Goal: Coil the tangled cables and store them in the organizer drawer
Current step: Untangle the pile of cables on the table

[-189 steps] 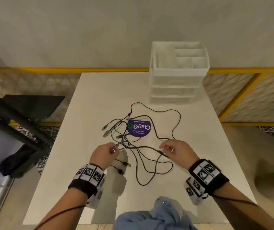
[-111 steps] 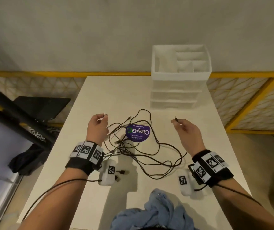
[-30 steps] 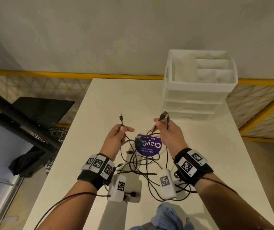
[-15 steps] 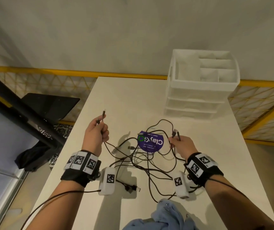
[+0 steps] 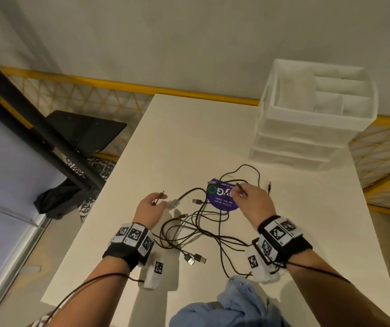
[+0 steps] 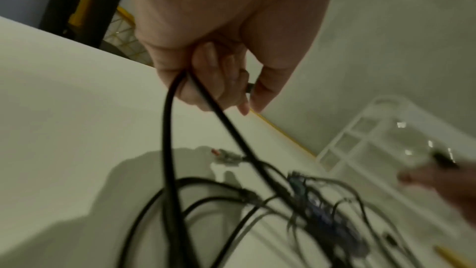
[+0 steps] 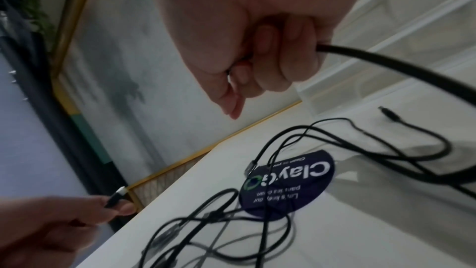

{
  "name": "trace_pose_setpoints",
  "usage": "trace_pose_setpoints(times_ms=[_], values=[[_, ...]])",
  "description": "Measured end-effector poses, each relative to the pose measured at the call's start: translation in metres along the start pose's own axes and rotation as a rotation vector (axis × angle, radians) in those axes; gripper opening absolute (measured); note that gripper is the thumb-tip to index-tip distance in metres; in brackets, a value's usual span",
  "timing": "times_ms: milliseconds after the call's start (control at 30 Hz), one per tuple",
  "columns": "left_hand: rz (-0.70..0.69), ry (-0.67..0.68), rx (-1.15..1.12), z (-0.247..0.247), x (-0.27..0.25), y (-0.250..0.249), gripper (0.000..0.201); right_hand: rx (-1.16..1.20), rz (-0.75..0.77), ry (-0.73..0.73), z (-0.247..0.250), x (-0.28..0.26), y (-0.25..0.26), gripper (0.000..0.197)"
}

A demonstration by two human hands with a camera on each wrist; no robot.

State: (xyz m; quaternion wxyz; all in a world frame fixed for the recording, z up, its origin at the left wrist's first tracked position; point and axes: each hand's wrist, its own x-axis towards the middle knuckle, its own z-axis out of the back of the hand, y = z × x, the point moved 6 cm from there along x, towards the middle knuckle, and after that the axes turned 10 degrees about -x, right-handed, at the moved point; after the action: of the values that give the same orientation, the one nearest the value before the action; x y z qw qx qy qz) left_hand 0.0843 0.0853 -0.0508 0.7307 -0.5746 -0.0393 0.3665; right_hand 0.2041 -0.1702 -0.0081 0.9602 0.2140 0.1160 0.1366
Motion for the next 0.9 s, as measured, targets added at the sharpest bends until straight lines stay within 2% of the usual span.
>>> trace_pose_setpoints(times_ms=[100, 233, 333, 400, 500, 600, 700, 833, 900], values=[[-0.075, 0.067, 0.209, -0.02, -0.003, 0.003, 0.021, -0.08, 0.063, 0.096, -0.019, 0.002, 0.006, 0.03], [-0.081, 0.105, 0.486, -0.042, -0.003, 0.012, 0.032, -0.103, 0.074, 0.157, -0.032, 0.0, 0.0, 0.03], [-0.068, 0.149, 0.572, -0.048, -0.001, 0.014, 0.03, -0.109, 0.096, 0.202, -0.036, -0.005, -0.004, 0.028], [-0.081, 0.174, 0.574, -0.051, 0.001, 0.012, 0.026, -0.078, 0.117, 0.214, -0.036, -0.012, -0.003, 0.023], [-0.121, 0.157, 0.451, -0.047, 0.0, 0.004, 0.02, 0.02, 0.192, 0.277, -0.043, -0.024, 0.007, 0.017], [-0.137, 0.137, 0.334, -0.039, -0.003, -0.005, 0.021, 0.052, 0.291, 0.374, -0.055, -0.036, 0.024, 0.021], [-0.149, 0.096, 0.162, -0.025, -0.011, -0.017, 0.021, 0.039, 0.242, 0.253, -0.043, -0.03, 0.025, 0.023], [-0.247, 0.07, 0.024, 0.0, -0.024, -0.046, 0.023, 0.069, -0.004, -0.055, 0.001, -0.011, -0.012, 0.025], [-0.266, 0.076, -0.107, 0.012, -0.028, -0.062, 0.019, 0.016, -0.072, -0.107, 0.014, -0.009, -0.031, 0.025]])
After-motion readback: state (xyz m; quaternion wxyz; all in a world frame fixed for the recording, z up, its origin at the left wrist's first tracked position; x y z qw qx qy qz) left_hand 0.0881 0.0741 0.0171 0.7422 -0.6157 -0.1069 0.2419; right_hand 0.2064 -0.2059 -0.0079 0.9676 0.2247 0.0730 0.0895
